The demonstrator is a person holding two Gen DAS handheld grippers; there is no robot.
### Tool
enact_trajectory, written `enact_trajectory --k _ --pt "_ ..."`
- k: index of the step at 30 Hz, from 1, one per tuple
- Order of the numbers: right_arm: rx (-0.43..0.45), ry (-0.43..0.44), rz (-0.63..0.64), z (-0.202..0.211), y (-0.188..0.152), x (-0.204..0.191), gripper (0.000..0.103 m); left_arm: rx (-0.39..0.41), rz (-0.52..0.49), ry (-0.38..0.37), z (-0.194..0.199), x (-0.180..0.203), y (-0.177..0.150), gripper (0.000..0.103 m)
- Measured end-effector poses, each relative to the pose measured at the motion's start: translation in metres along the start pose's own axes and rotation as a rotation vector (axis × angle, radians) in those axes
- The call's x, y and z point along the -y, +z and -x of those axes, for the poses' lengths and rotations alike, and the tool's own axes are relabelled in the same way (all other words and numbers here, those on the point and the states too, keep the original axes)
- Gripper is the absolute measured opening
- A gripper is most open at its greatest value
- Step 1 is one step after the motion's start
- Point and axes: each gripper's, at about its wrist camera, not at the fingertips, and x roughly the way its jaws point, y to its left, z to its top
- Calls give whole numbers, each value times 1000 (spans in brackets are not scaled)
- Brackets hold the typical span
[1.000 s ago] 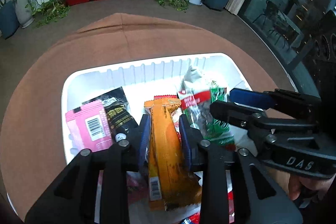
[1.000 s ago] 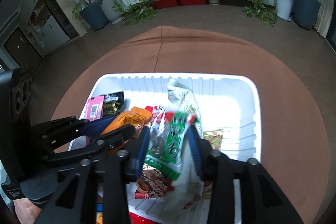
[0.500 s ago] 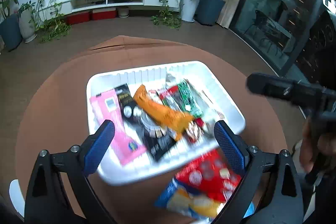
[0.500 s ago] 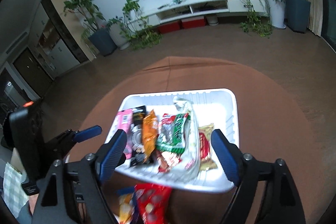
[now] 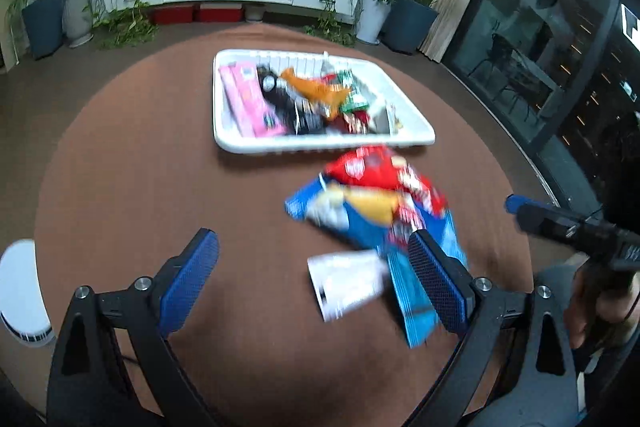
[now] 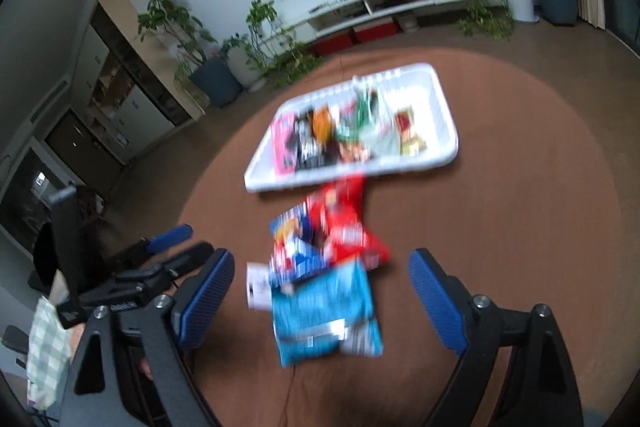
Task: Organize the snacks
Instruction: 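Move both tools back over the remaining snack packets, then grasp the light-blue packet with the right tool while the left tool grasps the blue cake packet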
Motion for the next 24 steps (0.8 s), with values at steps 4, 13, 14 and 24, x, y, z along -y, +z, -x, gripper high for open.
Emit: enact_trajectory --k 4,13,14,24 --pt "-44 -35 61 -20 -18 -15 91 -12 19 -12 5 4 -26 96" --pt "-152 -119 110 -56 -32 -12 91 -30 48 -28 6 4 -42 96" --pt "-161 -121 107 -58 -33 -11 91 -29 51 -27 7 3 -41 96" --pt "-141 -136 133 -60 -31 -17 87 -31 12 -47 2 14 3 96"
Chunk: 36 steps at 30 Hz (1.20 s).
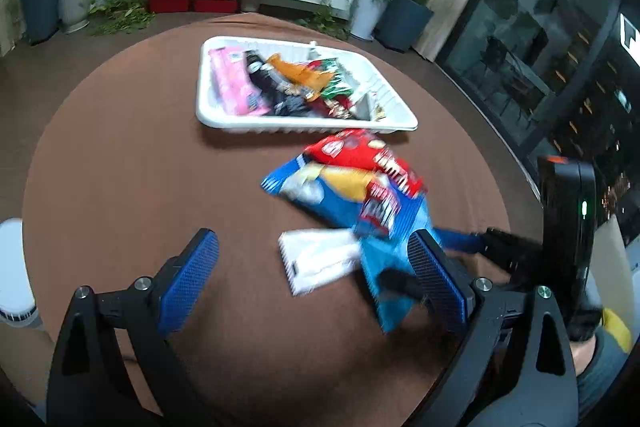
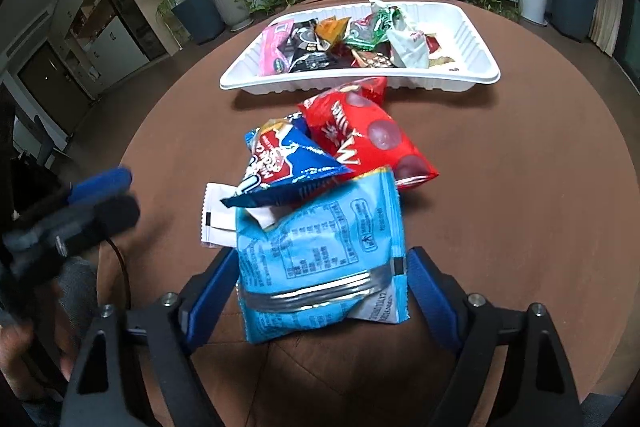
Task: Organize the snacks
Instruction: 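Grasp the light-blue packet with the right tool while the left tool grasps the blue cake packet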
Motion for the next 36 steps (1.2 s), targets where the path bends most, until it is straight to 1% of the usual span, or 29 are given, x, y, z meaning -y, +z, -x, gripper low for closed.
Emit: enact_trajectory --k 1,3,6,7,9,10,11,14,19,21,23,25,30,33,36 --pt "0 -2 3 0 0 -1 87 -16 -15 -2 -6 5 9 96" --pt "2 -4 3 3 -2 0 86 -53 -14 -4 -22 12 24 96" --pt "-6 2 -20 5 -6 3 86 -125 -21 23 -56 22 43 96" --pt "-7 4 -26 5 -6 4 86 -140 -29 31 -65 24 45 96" --pt "-11 15 -43 6 -9 7 86 -174 -29 71 -84 23 47 96" --pt "-12 17 -45 6 -10 7 86 -196 -18 81 -92 19 46 97" --pt "-10 15 -40 7 -11 7 86 -202 -7 77 -96 15 44 98" --pt "-10 5 -16 7 -11 3 86 -210 -19 107 -97 8 44 98" --pt "-14 -6 6 8 -13 0 86 -217 -16 155 -82 -20 43 97" --pt "-14 -6 3 9 -13 0 86 -195 -3 178 -71 -29 46 97" --pt "-11 -10 2 9 -13 -1 86 -181 -8 191 -66 -30 50 97" --pt "-6 -11 0 11 -12 -2 86 -196 -34 196 -71 -24 55 97" --pt "-8 -19 -12 11 -12 -1 86 -242 -84 215 -103 -8 61 97" --pt "-5 -21 -8 13 -11 -1 86 -266 -89 239 -114 -13 61 97" --pt "5 -26 -13 15 -10 1 86 -262 -86 239 -112 -21 58 97"
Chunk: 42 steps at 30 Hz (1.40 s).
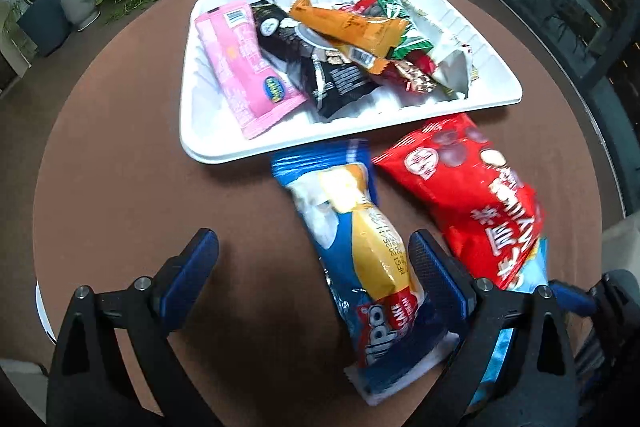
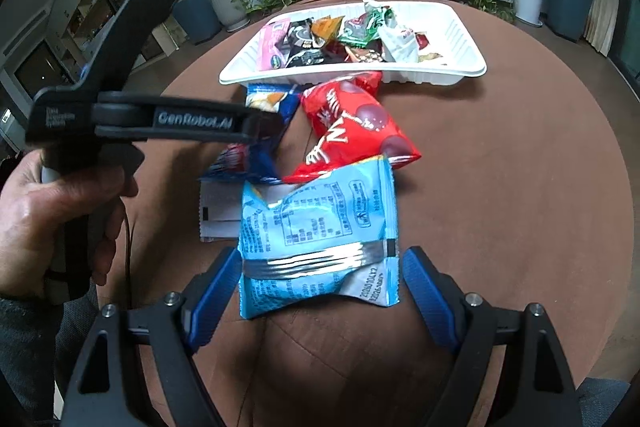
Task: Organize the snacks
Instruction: 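Grasp the light-blue packet with the right tool while the left tool grasps the blue cake packet, then lift both held packets off the table toward the tray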
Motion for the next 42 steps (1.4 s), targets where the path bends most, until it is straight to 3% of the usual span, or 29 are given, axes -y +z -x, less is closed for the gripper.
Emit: enact_trajectory --k 5,11,12,13,14,20,35,39,42 --pt "0 1 1 2 -1 -1 86 11 7 -1 1 -9 -3 90" --pt "10 -9 -2 6 0 -1 86 6 -48 32 -7 3 0 90" --pt "10 -8 -5 6 0 0 86 5 -55 31 -9 4 -1 86" --pt "13 -8 -7 7 0 0 86 3 -59 22 -11 5 -1 67" --pt "14 -8 -7 7 0 0 86 2 -58 10 -13 5 -1 57" --pt "14 7 -2 6 1 -4 86 19 -71 5 -10 6 -1 30" --pt "-31 -90 83 -20 6 -17 89 50 -107 -2 10 9 -34 27" --pt "-63 -46 67 -22 7 -12 70 61 -101 -14 15 9 -43 27" --pt "-69 -36 65 -21 5 -13 64 66 -98 -23 17 12 -48 27"
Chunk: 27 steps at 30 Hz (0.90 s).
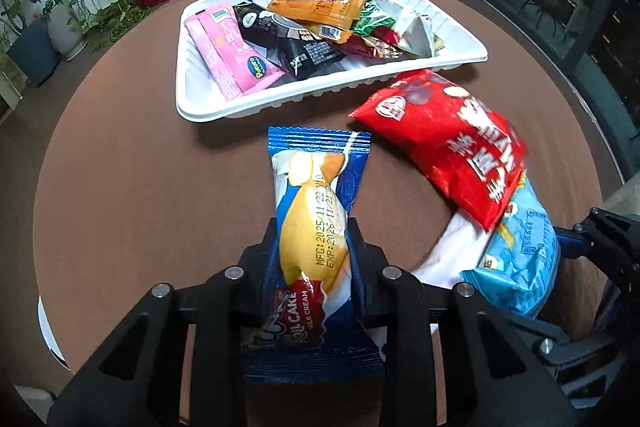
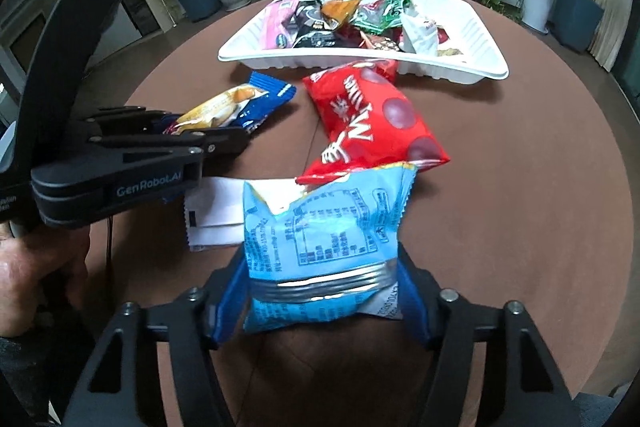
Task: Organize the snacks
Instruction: 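Lift both held packets off the table toward the tray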
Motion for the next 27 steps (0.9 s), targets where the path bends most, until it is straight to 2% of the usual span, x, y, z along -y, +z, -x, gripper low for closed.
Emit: enact_trajectory --k 6,14,19,23,27 --pt "-1 57 -54 9 -7 9 59 28 19 -12 11 -1 -6 27" --pt "27 97 -84 28 -9 12 58 48 46 -46 23 2 -15 27" --pt "52 145 -113 43 -5 17 58 77 64 -42 37 -1 -18 27" --pt "68 171 -160 49 3 32 58 99 74 -32 44 -2 -14 27" --pt "98 163 -212 57 16 56 58 110 74 -17 48 -4 -9 27"
